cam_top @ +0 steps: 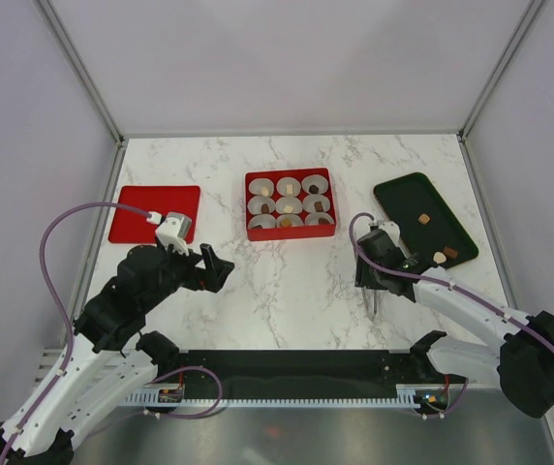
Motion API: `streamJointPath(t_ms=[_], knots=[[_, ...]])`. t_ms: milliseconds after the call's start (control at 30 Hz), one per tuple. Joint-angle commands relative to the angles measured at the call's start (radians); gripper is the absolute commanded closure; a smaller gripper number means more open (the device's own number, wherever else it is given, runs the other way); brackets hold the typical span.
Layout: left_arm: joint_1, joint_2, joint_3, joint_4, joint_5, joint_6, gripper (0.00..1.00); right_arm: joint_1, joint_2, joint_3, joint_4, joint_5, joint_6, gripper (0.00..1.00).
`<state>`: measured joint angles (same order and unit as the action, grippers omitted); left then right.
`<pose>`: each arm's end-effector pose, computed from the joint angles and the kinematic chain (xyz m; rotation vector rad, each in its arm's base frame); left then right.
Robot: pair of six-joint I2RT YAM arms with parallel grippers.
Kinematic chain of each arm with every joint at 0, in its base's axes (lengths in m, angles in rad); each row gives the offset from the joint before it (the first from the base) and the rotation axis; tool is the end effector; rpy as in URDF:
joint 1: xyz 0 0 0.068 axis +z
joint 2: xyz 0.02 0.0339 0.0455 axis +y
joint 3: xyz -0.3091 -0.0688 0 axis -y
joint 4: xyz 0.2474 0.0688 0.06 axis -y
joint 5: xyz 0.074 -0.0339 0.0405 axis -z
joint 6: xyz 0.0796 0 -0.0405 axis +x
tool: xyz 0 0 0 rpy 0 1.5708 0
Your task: Pack the chocolate
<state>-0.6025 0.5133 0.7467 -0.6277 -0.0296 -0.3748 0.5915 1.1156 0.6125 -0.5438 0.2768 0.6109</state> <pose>0.0997 -0.0657 0.3219 0.2092 2.0047 -0.6047 0.1824 0.0963 0.1940 0.1202 2.5551 0.0940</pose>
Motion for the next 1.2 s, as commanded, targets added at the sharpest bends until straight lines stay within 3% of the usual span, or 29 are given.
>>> streamJointPath(t_ms=[0,533,767,967,1167], knots=[[-0.003,-0.007,0.006,0.005,-0.029,-0.023,0.01,0.001,0.016,-0.002,0.088,0.002,0.016,0.44],[-0.003,-0.002,0.006,0.003,-0.041,-0.026,0.01,0.001,0.099,0.072,0.099,0.001,0.081,0.29],[-0.003,0.013,0.006,-0.001,-0.056,-0.03,0.01,-0.001,0.104,0.104,0.059,0.024,0.072,0.27],[-0.003,0.034,0.008,-0.007,-0.072,-0.039,0.01,0.001,0.142,0.006,0.14,-0.021,0.059,0.28],[-0.003,0.097,0.054,-0.039,-0.09,-0.052,0.01,-0.001,0.079,0.007,0.11,0.024,0.026,0.17]])
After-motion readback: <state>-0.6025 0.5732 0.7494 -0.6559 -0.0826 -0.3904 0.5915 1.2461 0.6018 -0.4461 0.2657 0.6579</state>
